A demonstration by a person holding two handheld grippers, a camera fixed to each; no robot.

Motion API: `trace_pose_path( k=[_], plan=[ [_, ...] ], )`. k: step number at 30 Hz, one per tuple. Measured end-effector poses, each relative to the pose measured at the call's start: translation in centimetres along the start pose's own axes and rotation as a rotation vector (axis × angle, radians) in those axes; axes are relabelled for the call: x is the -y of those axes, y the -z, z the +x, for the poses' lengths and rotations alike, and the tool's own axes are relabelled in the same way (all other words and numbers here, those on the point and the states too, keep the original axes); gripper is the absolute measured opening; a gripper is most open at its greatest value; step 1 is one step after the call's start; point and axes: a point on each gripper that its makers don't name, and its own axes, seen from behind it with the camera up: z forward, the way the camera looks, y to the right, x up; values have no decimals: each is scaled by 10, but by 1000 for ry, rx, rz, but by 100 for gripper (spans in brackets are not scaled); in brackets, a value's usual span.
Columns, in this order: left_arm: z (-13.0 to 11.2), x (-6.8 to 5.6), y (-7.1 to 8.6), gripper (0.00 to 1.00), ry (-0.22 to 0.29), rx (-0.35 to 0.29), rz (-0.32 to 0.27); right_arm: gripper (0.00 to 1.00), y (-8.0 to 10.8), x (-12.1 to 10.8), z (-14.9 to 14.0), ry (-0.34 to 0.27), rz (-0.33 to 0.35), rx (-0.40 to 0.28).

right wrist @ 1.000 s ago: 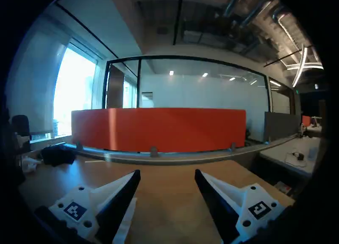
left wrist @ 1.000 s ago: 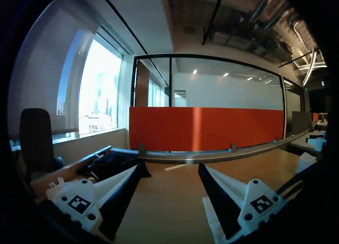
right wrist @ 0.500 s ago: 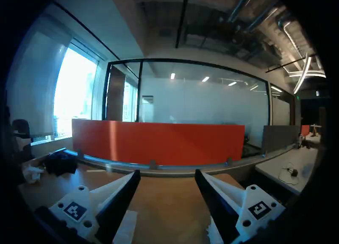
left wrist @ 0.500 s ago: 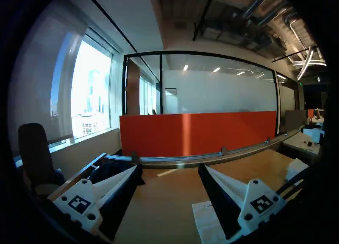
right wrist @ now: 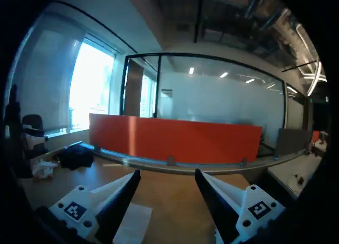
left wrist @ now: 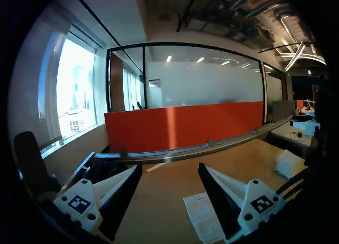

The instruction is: Fold towel

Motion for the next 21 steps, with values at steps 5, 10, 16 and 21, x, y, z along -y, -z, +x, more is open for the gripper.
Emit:
trace_pose_path(
  k=[5, 10, 16, 21],
  plan=[
    [-5, -16, -2, 98, -18, 50, -83, 100, 0, 23, -5, 25, 94, 55],
    [-15, -24, -3, 98, -23, 84, -125, 100, 0, 42, -15, 58, 179, 105],
    [-29, -31, -4, 98, -54, 113, -150, 100, 0, 58, -30, 115, 242, 158],
    [-39, -37, -4, 98, -70, 127, -170, 100, 3, 67, -44, 147, 280, 193]
  ],
)
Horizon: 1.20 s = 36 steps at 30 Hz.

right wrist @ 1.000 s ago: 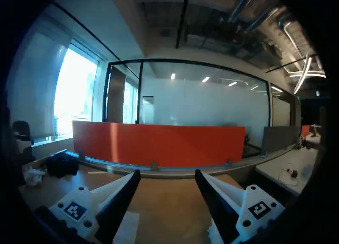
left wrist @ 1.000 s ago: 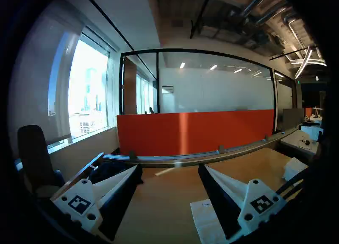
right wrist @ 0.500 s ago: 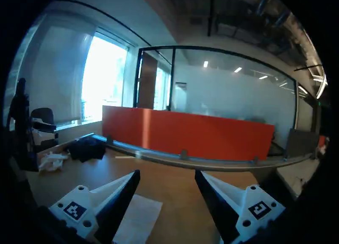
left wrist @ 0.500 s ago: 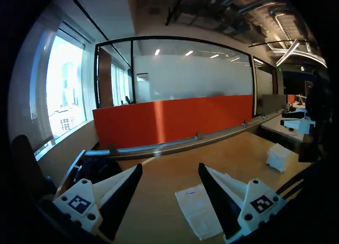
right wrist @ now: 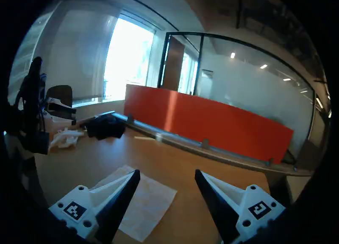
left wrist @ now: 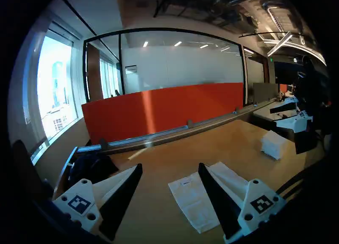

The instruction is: Fold towel

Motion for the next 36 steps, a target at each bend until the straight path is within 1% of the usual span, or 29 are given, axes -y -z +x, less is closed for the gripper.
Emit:
trace_pose_path(
  k=[4, 10, 14, 22, 26, 29, 36],
  plan=[
    [-14, -7, -3, 98, -3, 22, -20, 100, -2, 7, -13, 4, 19, 32],
    [-42, -21, -9, 98, -10, 66, -54, 100, -6, 16, -38, 15, 47, 82],
    [-65, -30, -14, 98, -9, 99, -78, 100, -10, 21, -57, 13, 58, 113],
    [-117, -43, -22, 98, -6, 185, -107, 100, -18, 32, -101, 4, 80, 173],
    [-142, -54, -26, 98, -14, 230, -134, 100, -21, 37, -123, -2, 87, 206],
    [-158, -61, -29, 98, -22, 257, -155, 100, -24, 40, -139, -8, 91, 230],
    [-192, -73, -35, 98, -33, 315, -181, 100, -28, 49, -176, -15, 109, 286]
  ],
)
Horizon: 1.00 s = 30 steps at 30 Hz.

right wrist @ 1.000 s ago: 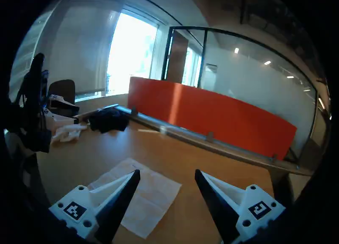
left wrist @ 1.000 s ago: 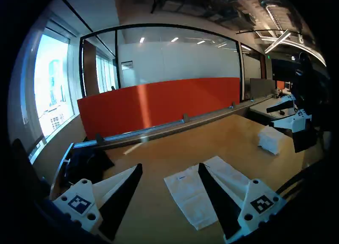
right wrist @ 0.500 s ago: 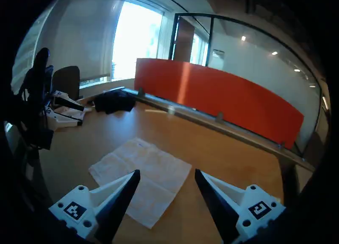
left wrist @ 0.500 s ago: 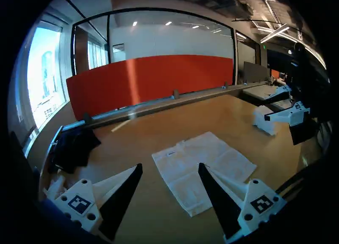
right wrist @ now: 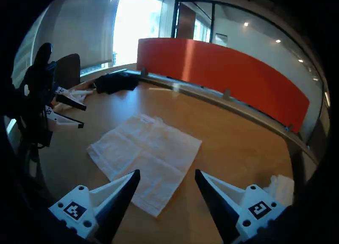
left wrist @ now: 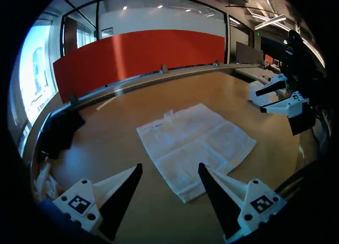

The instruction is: Fold towel

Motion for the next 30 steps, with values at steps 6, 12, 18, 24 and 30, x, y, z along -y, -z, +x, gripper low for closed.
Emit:
trace_pose_path(
  k=[6, 12, 18, 24, 30],
  plan=[
    [-26, -8, -12, 98, -1, 59, -22, 100, -13, 6, -27, 5, 15, 53],
    [-54, -15, -23, 98, -3, 127, -43, 100, -24, 14, -49, 0, 29, 96],
    [-73, -23, -32, 98, -1, 176, -61, 100, -31, 19, -68, -1, 44, 132],
    [-85, -29, -37, 98, -18, 207, -78, 100, -34, 21, -83, -1, 55, 162],
    [-93, -34, -40, 98, -28, 228, -91, 100, -36, 22, -96, -7, 65, 184]
  ],
)
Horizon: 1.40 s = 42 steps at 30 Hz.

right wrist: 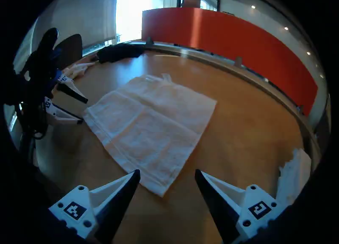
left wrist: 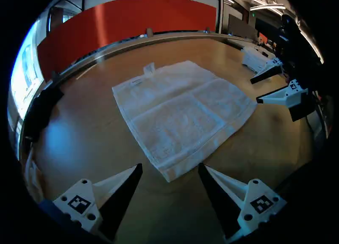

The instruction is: Fold towel

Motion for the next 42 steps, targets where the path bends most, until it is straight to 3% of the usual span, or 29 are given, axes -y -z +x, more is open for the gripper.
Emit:
trace_pose_path(
  k=[13, 23, 33, 42],
  plan=[
    [-9, -7, -7, 98, 1, 20, -13, 99, -9, 2, -28, 17, 29, 53],
    [-9, -6, -7, 98, -1, 26, -17, 93, -15, 2, -35, 4, 44, 73],
    [-9, -5, -7, 95, 1, 34, -10, 81, -15, 3, -34, -9, 61, 75],
    [-8, -3, -7, 83, 25, 44, 14, 59, -13, 5, -32, -18, 69, 81]
  ],
)
